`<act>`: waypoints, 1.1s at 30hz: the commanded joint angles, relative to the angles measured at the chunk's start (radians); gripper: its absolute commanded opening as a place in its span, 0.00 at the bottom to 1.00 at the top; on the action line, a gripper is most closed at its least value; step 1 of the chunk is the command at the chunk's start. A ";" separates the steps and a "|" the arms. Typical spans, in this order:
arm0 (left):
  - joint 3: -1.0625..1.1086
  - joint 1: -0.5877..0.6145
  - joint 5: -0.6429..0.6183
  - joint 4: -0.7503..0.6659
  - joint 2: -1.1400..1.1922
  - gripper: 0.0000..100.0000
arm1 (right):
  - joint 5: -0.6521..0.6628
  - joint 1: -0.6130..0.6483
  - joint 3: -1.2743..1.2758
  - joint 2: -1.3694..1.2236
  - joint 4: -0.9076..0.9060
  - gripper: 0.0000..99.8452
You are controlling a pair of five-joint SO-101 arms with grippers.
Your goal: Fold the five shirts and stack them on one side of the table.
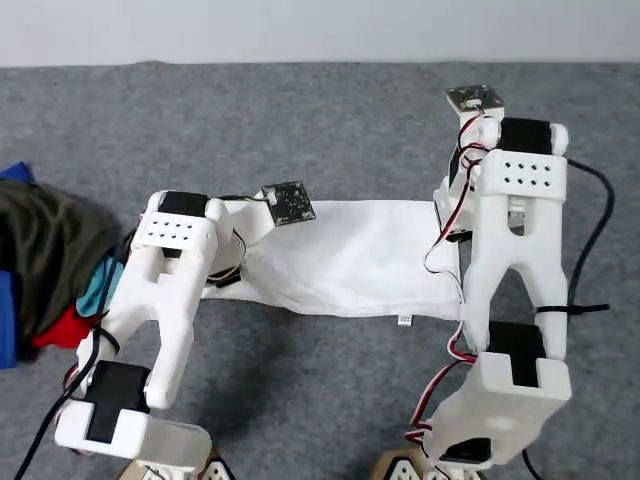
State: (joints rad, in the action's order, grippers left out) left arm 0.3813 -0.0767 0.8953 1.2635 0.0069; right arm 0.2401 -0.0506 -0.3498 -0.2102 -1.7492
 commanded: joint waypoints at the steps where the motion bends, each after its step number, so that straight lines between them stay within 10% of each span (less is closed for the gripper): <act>1: -0.035 0.002 -0.006 -0.080 0.017 0.11 | 0.003 -0.010 -0.012 0.058 -0.027 0.02; 33: -0.576 0.063 -0.060 -0.029 0.534 0.11 | 0.000 -0.005 -0.011 0.058 -0.041 0.02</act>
State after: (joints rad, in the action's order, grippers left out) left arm -0.1588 0.0061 0.8738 1.2528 0.5455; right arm 0.2401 -0.0506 -0.3498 -0.2102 -1.7538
